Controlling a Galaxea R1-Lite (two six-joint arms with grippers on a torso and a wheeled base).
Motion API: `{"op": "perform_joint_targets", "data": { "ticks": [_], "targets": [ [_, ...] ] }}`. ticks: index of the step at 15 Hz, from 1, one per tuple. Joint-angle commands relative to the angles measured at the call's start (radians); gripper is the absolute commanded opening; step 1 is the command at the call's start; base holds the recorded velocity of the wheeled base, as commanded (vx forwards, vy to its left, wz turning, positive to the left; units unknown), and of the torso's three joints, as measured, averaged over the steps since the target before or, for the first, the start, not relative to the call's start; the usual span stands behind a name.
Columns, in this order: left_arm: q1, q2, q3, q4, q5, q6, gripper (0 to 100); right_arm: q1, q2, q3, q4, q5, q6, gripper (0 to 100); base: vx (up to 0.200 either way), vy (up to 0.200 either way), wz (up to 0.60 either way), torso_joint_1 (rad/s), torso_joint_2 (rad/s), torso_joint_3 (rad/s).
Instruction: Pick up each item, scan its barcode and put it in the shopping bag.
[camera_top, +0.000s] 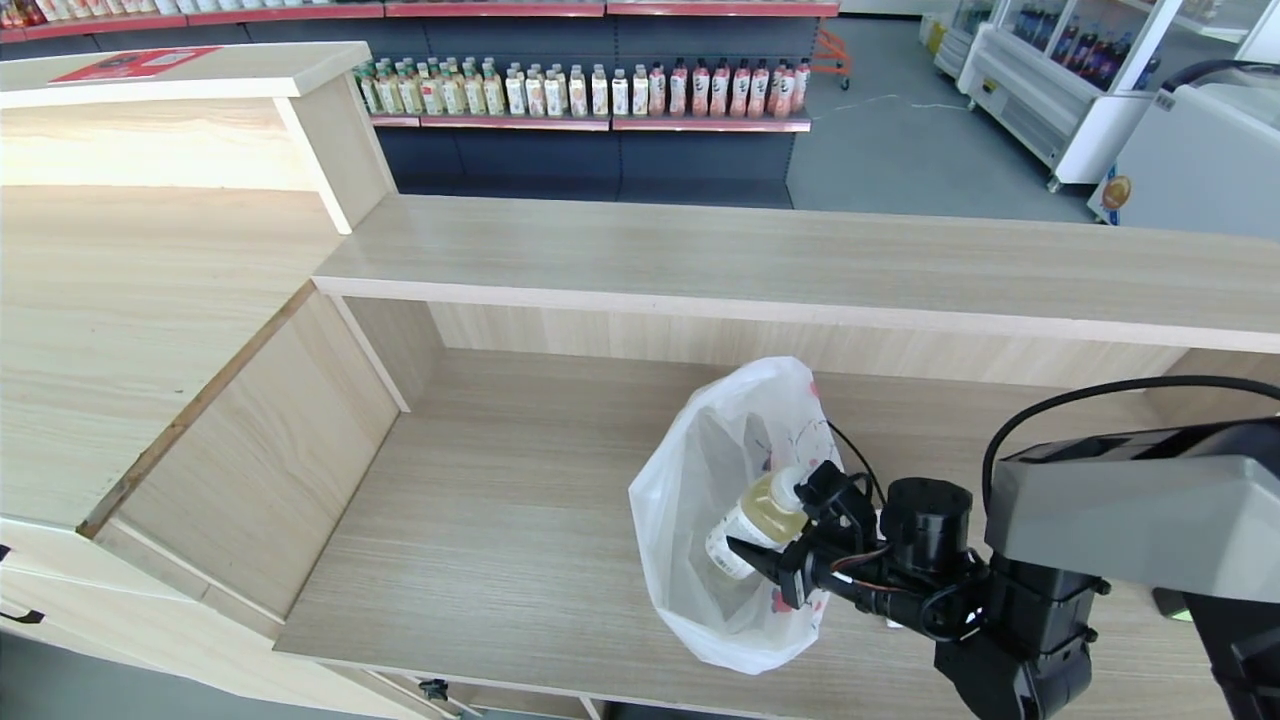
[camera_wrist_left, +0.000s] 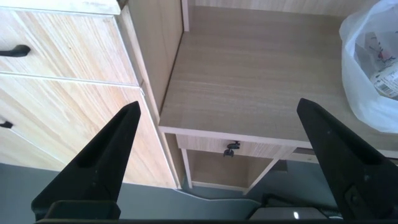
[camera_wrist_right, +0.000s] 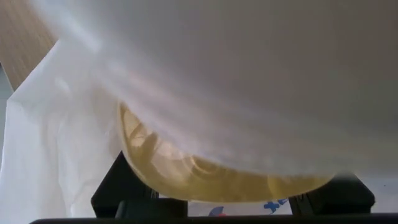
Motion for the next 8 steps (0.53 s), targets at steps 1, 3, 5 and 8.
{"op": "perform_joint_targets", "data": {
  "ticks": [1, 3, 5, 8],
  "targets": [
    [0.0, 0.0, 0.0, 0.0, 0.0, 0.0, 100, 0.002, 0.036, -0.026, 0.003, -0.001, -0.026, 0, 0.0, 0.0, 0.0, 0.0, 0.0, 0.0],
    [0.0, 0.0, 0.0, 0.0, 0.0, 0.0, 100, 0.014, 0.002, -0.013, 0.015, 0.001, -0.012, 100, 0.0, 0.0, 0.0, 0.0, 0.0, 0.0],
    [0.0, 0.0, 0.0, 0.0, 0.0, 0.0, 100, 0.009, -0.127, 0.02, 0.116, -0.001, 0.078, 100, 0.0, 0.0, 0.0, 0.0, 0.0, 0.0],
    [0.0, 0.0, 0.0, 0.0, 0.0, 0.0, 100, -0.014, -0.4, 0.113, 0.265, -0.028, 0.298, 100, 0.0, 0.0, 0.0, 0.0, 0.0, 0.0]
  ]
}}
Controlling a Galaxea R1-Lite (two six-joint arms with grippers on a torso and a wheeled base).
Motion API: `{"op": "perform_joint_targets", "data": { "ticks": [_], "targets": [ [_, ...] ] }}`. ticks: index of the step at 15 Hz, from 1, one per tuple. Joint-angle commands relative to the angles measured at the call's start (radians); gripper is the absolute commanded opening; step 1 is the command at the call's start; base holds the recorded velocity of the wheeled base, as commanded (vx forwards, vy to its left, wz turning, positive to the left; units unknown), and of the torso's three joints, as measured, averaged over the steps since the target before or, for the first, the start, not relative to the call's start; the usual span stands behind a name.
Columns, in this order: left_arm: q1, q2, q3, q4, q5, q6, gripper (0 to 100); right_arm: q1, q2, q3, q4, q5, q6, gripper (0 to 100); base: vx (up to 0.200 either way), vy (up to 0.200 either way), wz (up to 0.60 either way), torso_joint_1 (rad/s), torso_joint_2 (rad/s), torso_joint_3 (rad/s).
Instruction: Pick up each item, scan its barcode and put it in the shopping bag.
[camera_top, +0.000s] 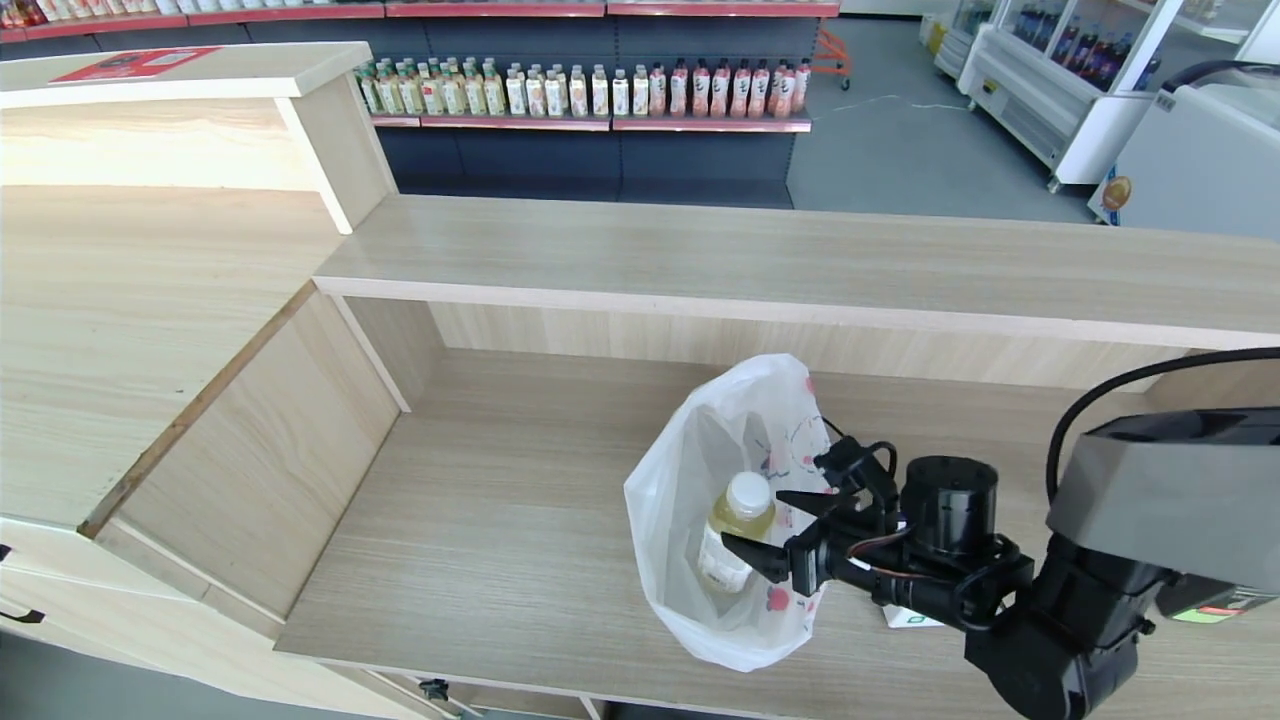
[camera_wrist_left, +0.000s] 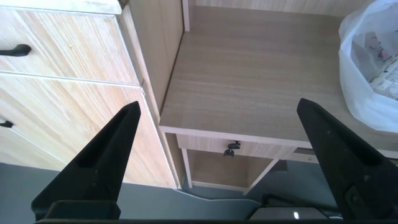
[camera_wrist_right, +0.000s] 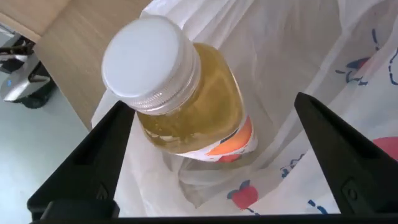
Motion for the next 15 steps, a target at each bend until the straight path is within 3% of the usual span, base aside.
{"op": "perform_joint_targets", "data": {
  "ticks": [1, 7, 9, 12, 15],
  "targets": [
    [0.0, 0.0, 0.0, 0.0, 0.0, 0.0, 100, -0.05, -0.311, 0.085, 0.156, -0.014, 0.124, 100, 0.0, 0.0, 0.0, 0.0, 0.0, 0.0],
    [0.0, 0.0, 0.0, 0.0, 0.0, 0.0, 100, -0.248, -0.68, 0.217, 0.305, -0.03, 0.163, 100, 0.0, 0.0, 0.0, 0.0, 0.0, 0.0],
    [0.0, 0.0, 0.0, 0.0, -0.001, 0.0, 100, -0.422, -0.776, 0.236, 0.477, -0.033, 0.102, 100, 0.0, 0.0, 0.0, 0.0, 0.0, 0.0],
    [0.0, 0.0, 0.0, 0.0, -0.001, 0.0, 100, -0.593, -0.771, 0.236, 0.506, -0.027, 0.068, 100, 0.0, 0.0, 0.0, 0.0, 0.0, 0.0],
    [0.0, 0.0, 0.0, 0.0, 0.0, -0.003, 100, -0.621, -0.8, 0.247, 0.512, -0.026, 0.068, 100, 0.0, 0.0, 0.0, 0.0, 0.0, 0.0]
  ]
}}
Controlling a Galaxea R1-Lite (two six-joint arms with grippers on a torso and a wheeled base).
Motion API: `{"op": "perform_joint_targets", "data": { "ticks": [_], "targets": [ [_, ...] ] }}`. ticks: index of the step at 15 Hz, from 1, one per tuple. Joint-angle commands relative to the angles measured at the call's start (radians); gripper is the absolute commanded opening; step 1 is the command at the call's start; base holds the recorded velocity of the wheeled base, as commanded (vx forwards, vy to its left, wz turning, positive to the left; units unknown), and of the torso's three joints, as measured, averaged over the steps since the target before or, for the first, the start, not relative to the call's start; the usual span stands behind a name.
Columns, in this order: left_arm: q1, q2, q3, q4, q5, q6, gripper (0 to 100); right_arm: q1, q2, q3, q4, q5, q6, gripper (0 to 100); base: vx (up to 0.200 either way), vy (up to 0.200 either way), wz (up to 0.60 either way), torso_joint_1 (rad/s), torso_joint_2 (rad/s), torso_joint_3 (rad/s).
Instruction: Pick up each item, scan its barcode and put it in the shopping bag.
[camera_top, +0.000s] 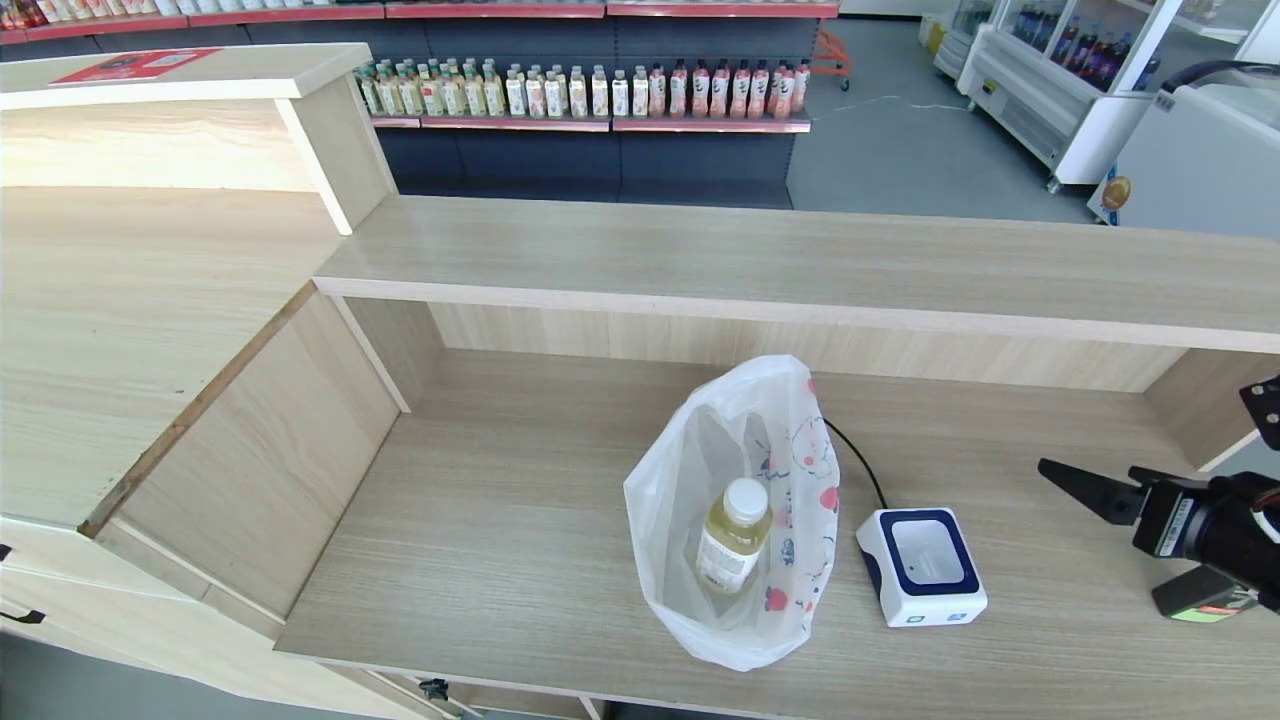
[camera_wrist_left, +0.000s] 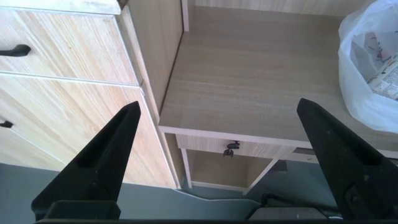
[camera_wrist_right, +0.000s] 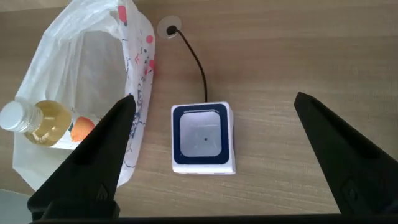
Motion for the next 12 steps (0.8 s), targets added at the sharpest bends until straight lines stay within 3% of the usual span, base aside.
{"op": "perform_joint_targets", "data": {
  "ticks": [1, 5, 12],
  "targets": [
    [0.0, 0.0, 0.0, 0.0, 0.001, -0.001, 100, -0.017, -0.037, 0.017, 0.0, -0.001, -0.002, 100, 0.0, 0.0, 0.0, 0.0, 0.0, 0.0],
    [0.0, 0.0, 0.0, 0.0, 0.001, -0.001, 100, -0.015, -0.046, 0.042, 0.002, -0.001, -0.029, 100, 0.0, 0.0, 0.0, 0.0, 0.0, 0.0],
    [0.0, 0.0, 0.0, 0.001, 0.002, 0.008, 100, -0.043, -0.031, 0.046, 0.123, -0.019, -0.068, 100, -0.2, -0.2, 0.0, 0.006, 0.0, 0.003]
  ]
}}
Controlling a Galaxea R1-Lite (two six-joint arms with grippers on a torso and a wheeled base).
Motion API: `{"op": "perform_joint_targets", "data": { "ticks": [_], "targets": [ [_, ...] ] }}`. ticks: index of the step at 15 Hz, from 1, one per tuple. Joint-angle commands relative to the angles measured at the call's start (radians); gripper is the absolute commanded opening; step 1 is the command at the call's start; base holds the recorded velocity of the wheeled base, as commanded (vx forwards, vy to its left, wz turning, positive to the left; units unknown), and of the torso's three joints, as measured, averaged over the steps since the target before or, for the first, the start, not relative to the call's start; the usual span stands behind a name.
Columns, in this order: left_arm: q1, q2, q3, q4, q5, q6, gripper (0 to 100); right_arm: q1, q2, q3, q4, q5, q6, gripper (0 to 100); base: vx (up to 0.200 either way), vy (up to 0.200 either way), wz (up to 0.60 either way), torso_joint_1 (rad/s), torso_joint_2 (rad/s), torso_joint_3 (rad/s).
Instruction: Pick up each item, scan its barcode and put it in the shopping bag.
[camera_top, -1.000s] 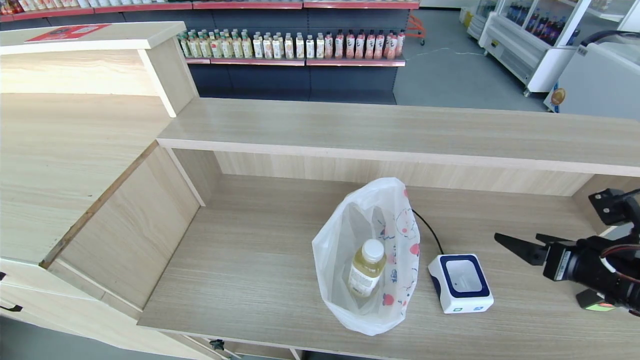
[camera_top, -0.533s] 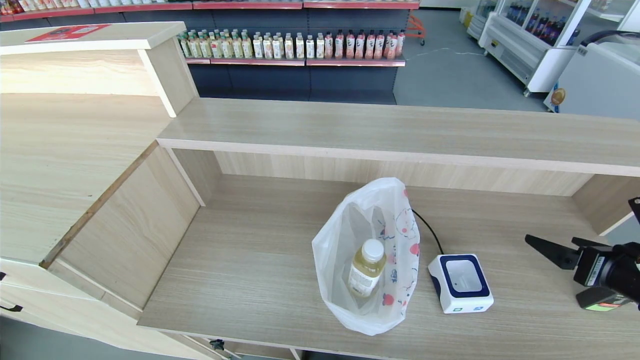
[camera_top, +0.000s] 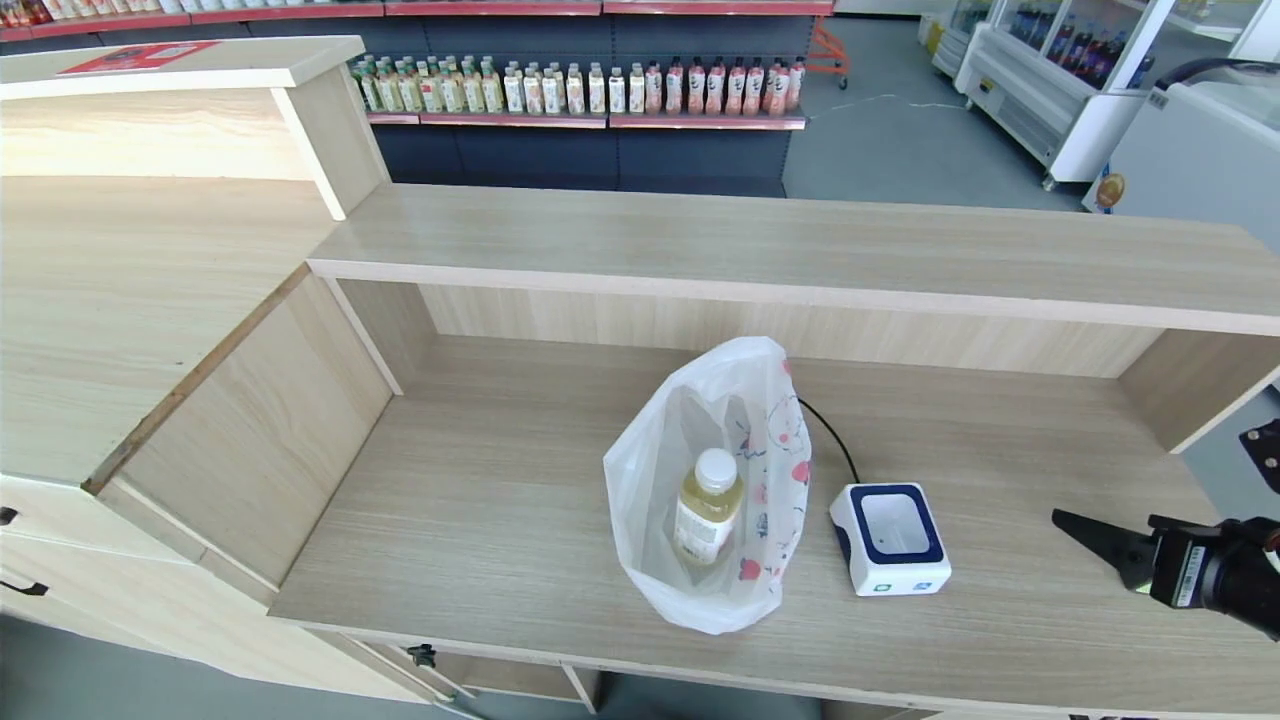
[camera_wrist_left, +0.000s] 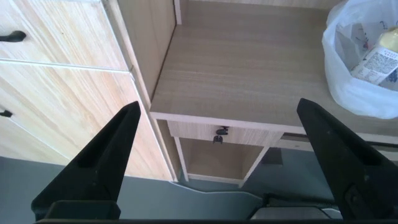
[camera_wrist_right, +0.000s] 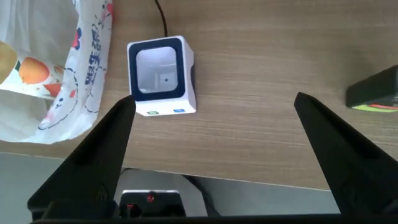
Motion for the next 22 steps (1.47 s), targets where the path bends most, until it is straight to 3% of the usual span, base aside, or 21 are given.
{"op": "perform_joint_targets", "data": {
  "ticks": [1, 5, 9, 12, 16, 22],
  "targets": [
    [0.0, 0.0, 0.0, 0.001, 0.0, 0.0, 100, -0.001, 0.017, -0.003, 0.001, -0.005, 0.0, 100, -0.2, -0.2, 0.0, -0.012, 0.0, 0.007],
    [0.0, 0.0, 0.0, -0.001, 0.0, -0.003, 100, -0.046, 0.101, -0.049, 0.0, -0.034, -0.057, 100, -0.2, -0.2, 0.0, -0.004, 0.0, 0.004],
    [0.0, 0.0, 0.0, -0.001, -0.003, 0.0, 100, -0.084, 0.201, -0.1, -0.007, -0.143, -0.117, 100, 0.0, -0.05, 0.0, 0.001, 0.0, 0.001],
    [0.0, 0.0, 0.0, -0.001, -0.003, 0.0, 100, -0.086, 0.222, -0.125, -0.005, -0.151, -0.143, 100, 0.0, -0.2, 0.0, 0.004, 0.0, 0.002],
    [0.0, 0.0, 0.0, -0.001, -0.003, 0.0, 100, -0.221, 0.29, -0.128, -0.007, -0.152, -0.459, 100, 0.0, -0.2, 0.0, 0.006, 0.01, 0.001],
    [0.0, 0.0, 0.0, -0.001, -0.003, -0.001, 100, -0.187, 0.405, -0.235, -0.007, -0.189, -0.617, 100, 0.033, -0.167, 0.0, 0.002, 0.0, 0.003]
  ]
}}
